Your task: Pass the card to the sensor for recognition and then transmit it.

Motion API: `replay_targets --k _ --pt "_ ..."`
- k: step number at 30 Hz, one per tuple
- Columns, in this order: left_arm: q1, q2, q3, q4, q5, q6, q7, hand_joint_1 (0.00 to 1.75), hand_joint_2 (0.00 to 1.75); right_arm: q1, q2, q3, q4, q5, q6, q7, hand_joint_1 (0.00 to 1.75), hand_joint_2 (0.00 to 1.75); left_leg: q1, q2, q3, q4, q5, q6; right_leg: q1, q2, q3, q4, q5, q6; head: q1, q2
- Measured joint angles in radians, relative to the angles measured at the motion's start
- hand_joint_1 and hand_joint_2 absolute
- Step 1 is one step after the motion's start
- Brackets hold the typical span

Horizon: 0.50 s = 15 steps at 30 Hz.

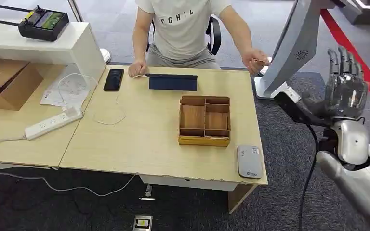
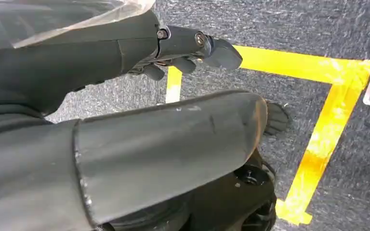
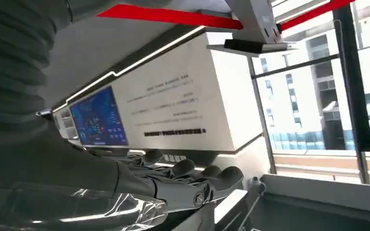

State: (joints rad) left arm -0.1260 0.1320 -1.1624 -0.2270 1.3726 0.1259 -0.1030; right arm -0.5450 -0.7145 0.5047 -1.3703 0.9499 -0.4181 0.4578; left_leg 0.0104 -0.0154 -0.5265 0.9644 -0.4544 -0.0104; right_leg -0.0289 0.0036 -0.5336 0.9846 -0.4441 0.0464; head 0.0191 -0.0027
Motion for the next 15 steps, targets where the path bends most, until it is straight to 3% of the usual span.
replay_targets --k 4,8,15 --pt "0.001 -0.001 -0.006 0.0 0.0 0.0 0.0 0.0 0.0 -0.005 0.004 0.039 -0.035 0.019 0.007 0.002 0.0 1.75 0.0 0.0 0.0 0.0 0.0 0.0 0.0 0.0 0.0 0.0 0.0 0.0 0.0 0.0" --pt "0.001 -0.002 -0.009 0.0 0.004 0.001 0.007 0.0 0.0 -0.012 0.011 0.067 -0.048 0.122 0.034 -0.004 0.0 1.75 0.0 0.0 0.0 0.0 0.0 0.0 0.0 0.0 0.0 0.0 0.0 0.0 0.0 0.0" --pt "0.002 -0.011 -0.01 -0.001 0.004 0.003 0.015 0.0 0.0 -0.021 0.037 0.099 -0.041 0.148 0.068 -0.029 0.0 1.75 0.0 0.0 0.0 0.0 0.0 0.0 0.0 0.0 0.0 0.0 0.0 0.0 0.0 0.0"
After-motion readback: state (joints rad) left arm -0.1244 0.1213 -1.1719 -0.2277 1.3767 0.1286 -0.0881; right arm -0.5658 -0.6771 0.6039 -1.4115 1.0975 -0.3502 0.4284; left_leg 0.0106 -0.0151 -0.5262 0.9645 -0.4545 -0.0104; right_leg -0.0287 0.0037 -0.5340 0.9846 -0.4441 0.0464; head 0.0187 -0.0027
